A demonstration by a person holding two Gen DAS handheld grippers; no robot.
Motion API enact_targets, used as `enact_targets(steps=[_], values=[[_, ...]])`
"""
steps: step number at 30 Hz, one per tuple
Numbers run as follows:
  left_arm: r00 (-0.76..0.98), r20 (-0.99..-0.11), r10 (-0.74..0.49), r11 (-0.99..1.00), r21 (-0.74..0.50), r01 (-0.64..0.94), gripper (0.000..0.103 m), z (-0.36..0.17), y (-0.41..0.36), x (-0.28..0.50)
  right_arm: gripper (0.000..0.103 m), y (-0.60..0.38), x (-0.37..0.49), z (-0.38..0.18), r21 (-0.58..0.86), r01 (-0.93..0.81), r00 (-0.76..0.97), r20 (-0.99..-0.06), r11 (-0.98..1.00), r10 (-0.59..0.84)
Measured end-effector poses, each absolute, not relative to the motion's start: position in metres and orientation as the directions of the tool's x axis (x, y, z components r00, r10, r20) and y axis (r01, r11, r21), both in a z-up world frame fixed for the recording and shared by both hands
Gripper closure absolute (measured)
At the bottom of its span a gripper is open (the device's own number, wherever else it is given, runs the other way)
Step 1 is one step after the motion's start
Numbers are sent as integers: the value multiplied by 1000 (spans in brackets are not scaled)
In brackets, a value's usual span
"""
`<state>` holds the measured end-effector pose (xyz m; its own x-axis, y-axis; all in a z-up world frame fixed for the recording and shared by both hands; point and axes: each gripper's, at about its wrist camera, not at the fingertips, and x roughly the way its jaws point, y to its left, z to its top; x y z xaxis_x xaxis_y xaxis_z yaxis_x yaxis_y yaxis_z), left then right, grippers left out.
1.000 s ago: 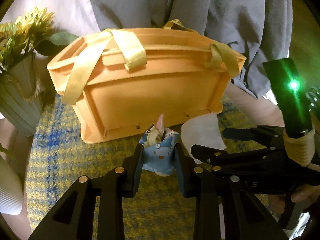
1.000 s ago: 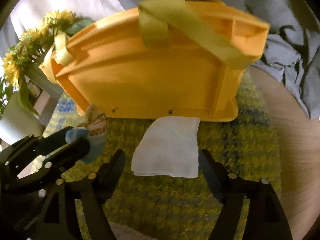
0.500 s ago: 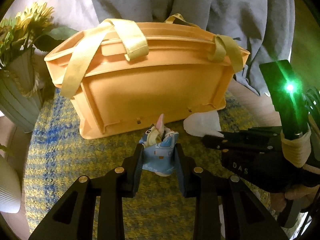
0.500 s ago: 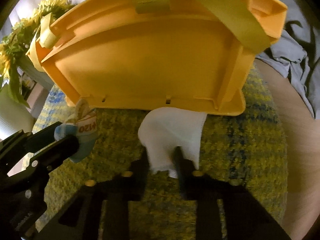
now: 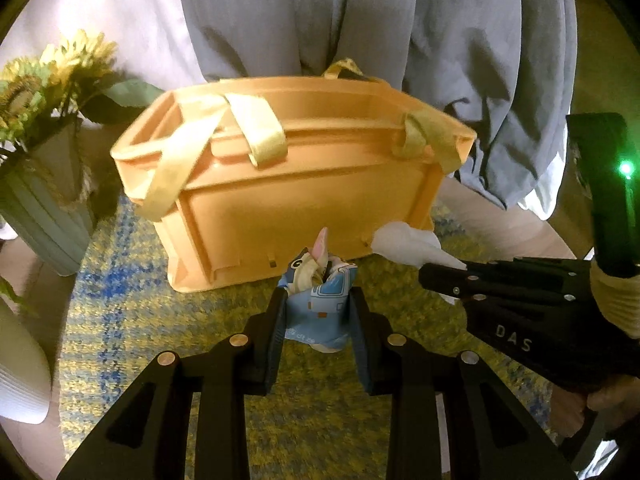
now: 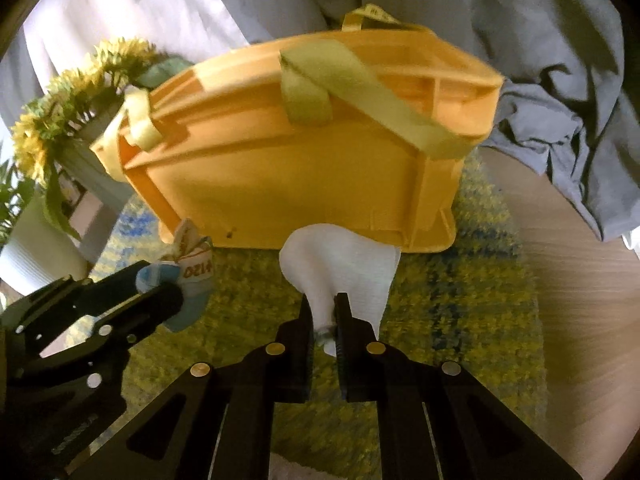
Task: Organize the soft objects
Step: 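Lift the doll and white cloth and carry both over the orange crate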
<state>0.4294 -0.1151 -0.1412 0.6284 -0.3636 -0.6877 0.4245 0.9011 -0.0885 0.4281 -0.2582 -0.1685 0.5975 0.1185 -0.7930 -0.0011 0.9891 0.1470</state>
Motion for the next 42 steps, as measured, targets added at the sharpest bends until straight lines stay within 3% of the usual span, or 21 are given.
enact_targets(steps=[20,42], values=[[757,-502,-419,899,-109,425,73,-61,-96,395,93,-246,389,-87,163,-26,756,-642,986,126],[860,-307,-408,909,-46,415,73,4,-81,397,93,-230,387,-19,126,-62,889,-444,990,112]])
